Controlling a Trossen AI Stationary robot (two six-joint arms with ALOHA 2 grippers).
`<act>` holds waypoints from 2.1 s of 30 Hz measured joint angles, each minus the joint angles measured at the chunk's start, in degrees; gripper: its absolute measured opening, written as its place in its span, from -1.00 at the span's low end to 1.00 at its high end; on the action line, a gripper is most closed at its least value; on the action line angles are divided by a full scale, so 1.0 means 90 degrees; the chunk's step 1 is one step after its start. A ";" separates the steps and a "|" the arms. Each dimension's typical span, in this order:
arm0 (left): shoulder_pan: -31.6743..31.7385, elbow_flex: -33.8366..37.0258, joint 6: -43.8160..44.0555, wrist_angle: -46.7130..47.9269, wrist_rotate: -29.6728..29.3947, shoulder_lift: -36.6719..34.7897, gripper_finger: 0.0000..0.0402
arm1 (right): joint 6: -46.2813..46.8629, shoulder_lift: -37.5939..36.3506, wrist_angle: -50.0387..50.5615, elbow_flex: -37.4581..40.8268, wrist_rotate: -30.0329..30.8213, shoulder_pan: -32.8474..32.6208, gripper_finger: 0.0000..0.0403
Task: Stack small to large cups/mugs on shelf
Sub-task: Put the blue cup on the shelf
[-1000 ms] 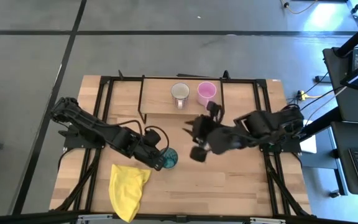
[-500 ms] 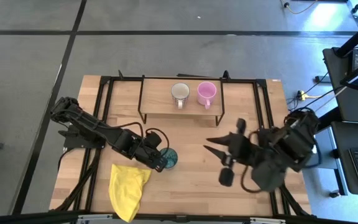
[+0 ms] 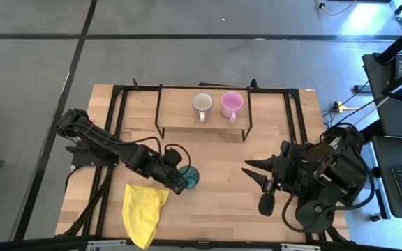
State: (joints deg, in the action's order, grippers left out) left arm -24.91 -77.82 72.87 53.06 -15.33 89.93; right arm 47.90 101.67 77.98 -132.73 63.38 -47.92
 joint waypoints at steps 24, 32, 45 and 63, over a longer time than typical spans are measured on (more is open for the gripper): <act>0.0030 0.0097 -0.0278 0.0273 -0.0169 -0.0429 -0.67 | 0.0650 0.0006 0.1197 0.0000 -0.0033 -0.0003 -0.50; 0.0194 0.0209 -0.0302 0.0304 -0.0190 -0.0444 -0.67 | -0.1054 -0.0024 0.1276 0.0044 0.0532 -0.0346 -0.56; 0.0221 0.0209 -0.0334 0.0291 -0.0163 -0.0444 -0.67 | -0.0375 -0.0284 -0.1307 0.2415 -0.0866 -0.0270 -0.58; 0.0206 0.0209 -0.0754 0.0237 -0.0014 -0.0444 -0.67 | -0.4776 -0.3671 -1.4091 1.0381 -0.5285 0.0973 -0.60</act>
State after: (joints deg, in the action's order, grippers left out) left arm -23.05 -75.94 66.08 55.19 -15.45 85.93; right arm 4.92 68.63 -48.83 -39.29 15.82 -39.16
